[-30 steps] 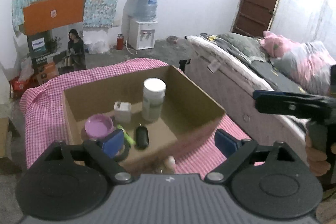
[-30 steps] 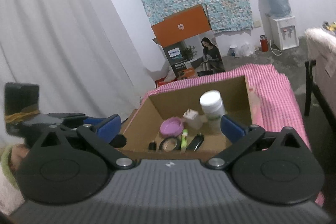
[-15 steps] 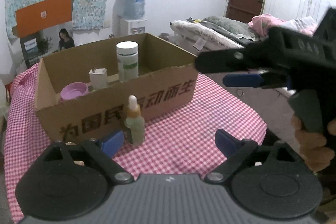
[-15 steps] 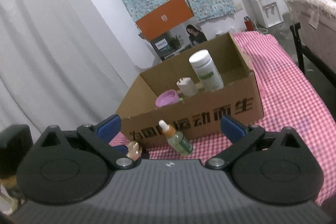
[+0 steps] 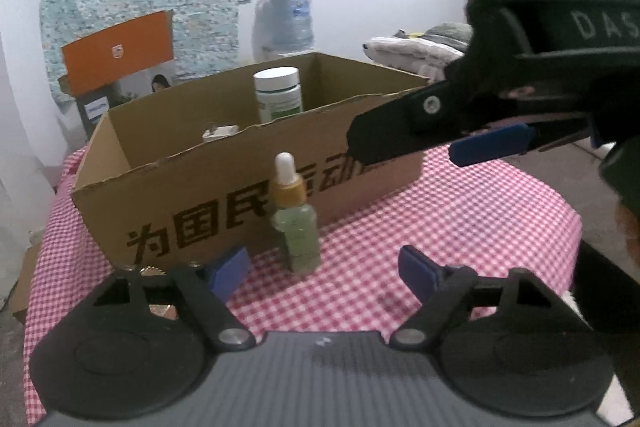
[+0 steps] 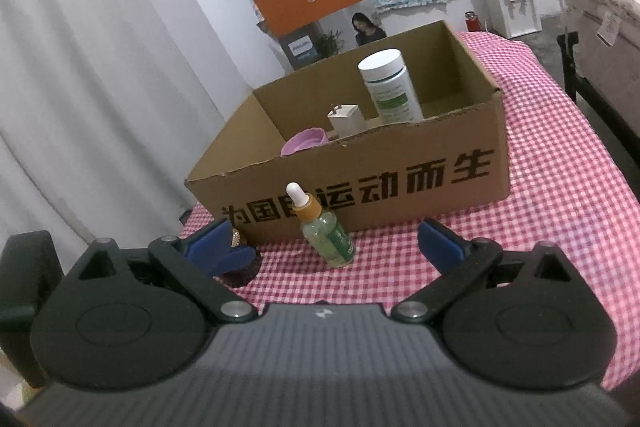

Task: Organize rigid objects
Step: 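Withdraw the right gripper from the box back toward the table, then lower the right gripper onto the green dropper bottle and close on it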

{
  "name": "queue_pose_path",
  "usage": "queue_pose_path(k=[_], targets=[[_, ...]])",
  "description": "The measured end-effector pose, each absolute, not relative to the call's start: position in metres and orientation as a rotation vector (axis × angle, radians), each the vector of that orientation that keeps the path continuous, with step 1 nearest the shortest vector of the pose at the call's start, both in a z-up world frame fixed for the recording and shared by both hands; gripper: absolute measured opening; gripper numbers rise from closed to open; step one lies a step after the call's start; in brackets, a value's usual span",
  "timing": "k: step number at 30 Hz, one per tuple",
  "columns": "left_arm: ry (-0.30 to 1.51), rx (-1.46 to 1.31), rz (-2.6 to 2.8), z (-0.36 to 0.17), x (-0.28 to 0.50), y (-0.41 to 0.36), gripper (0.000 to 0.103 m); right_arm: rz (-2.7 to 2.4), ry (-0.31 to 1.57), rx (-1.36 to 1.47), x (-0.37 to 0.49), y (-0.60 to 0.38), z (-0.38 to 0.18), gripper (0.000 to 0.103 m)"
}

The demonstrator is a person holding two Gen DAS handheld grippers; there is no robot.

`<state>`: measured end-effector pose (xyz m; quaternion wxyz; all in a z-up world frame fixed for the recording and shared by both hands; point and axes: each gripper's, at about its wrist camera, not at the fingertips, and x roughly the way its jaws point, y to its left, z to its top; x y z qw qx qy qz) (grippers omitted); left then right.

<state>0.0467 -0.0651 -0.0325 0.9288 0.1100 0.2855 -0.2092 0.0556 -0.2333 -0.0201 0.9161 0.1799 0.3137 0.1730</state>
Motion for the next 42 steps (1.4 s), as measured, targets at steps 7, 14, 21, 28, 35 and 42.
queue_pose_path(k=[7, 14, 21, 28, 35, 42], targets=[[0.585, 0.241, -0.392, -0.046, 0.067, -0.069, 0.06, 0.418, 0.679, 0.304, 0.083, -0.208, -0.021, 0.075], [0.609, 0.229, -0.377, -0.055, 0.088, -0.071, 0.043, 0.424, 0.71, 0.233, 0.114, -0.193, -0.024, 0.054], [0.64, 0.164, -0.407, -0.059, 0.099, -0.073, 0.032, 0.429, 0.778, 0.191, 0.132, -0.187, -0.034, 0.024], [0.636, 0.158, -0.439, -0.059, 0.097, -0.079, 0.032, 0.409, 0.785, 0.193, 0.129, -0.193, -0.033, 0.022], [0.638, 0.213, -0.443, -0.057, 0.085, -0.093, 0.032, 0.435, 0.813, 0.208, 0.124, -0.211, -0.034, 0.022], [0.643, 0.206, -0.446, -0.056, 0.08, -0.097, 0.032, 0.419, 0.804, 0.155, 0.117, -0.207, -0.033, 0.022]])
